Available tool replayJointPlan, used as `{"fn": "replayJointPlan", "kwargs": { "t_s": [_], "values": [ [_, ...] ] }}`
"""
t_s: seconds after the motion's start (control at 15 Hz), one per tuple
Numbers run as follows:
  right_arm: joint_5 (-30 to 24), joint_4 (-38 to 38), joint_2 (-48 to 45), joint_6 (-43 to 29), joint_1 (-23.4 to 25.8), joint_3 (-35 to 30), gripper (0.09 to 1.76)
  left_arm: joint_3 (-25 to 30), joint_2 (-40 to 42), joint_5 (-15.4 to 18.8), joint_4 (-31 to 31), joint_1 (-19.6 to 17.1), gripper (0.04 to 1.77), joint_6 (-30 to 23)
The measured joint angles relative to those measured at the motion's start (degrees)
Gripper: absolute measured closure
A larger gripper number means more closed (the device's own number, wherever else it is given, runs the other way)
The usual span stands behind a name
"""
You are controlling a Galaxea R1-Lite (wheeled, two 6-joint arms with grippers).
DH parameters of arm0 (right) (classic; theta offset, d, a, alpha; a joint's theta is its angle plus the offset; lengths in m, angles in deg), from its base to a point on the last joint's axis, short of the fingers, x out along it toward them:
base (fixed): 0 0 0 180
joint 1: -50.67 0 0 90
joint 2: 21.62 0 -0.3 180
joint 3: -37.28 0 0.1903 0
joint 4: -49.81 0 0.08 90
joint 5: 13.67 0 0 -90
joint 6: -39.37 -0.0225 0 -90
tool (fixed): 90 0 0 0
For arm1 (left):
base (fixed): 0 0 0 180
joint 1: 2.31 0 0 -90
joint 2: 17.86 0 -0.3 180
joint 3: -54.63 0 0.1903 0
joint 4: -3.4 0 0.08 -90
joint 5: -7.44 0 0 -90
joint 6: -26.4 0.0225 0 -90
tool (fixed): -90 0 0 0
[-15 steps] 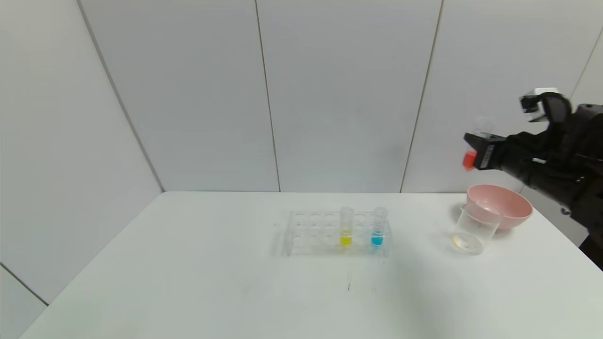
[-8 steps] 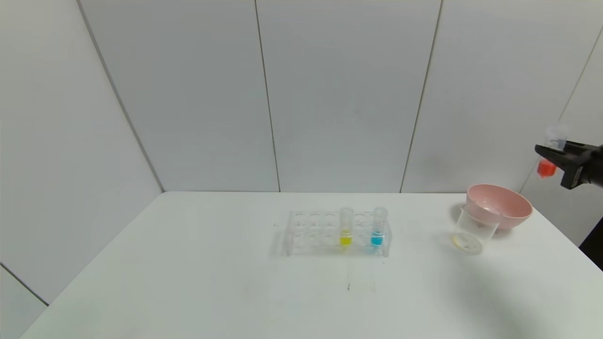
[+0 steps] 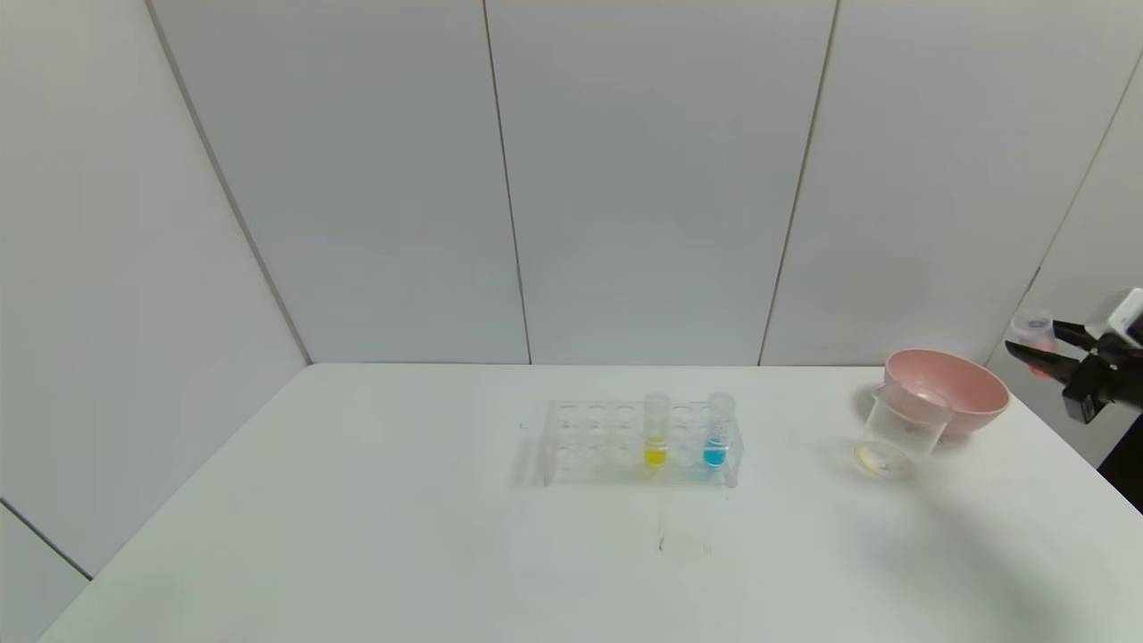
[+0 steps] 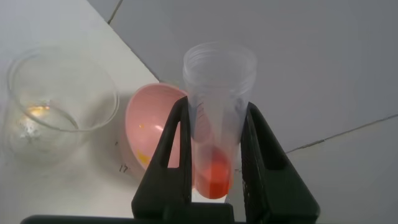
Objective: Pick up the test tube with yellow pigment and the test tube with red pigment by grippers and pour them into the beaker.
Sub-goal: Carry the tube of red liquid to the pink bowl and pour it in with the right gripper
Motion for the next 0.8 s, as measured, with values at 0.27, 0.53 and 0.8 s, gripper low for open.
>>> {"fn": "replayJointPlan", "kwargs": {
  "t_s": [0.27,0.53,0.8],
  "values": [
    [0.22,-0.21,1.10,8.70,-2.15,-0.76,1.33,0.00,0.00,0.00,0.00,0.00,0.05,0.00],
    [2.60,0.00,1.32,16.73,-3.69,-0.56,1.33,0.00,0.00,0.00,0.00,0.00,0.05,0.00],
    [7.06,-0.16,1.38,26.31,-4.29,-0.74,1.33,0.00,0.00,0.00,0.00,0.00,0.05,0.00]
  ]
}}
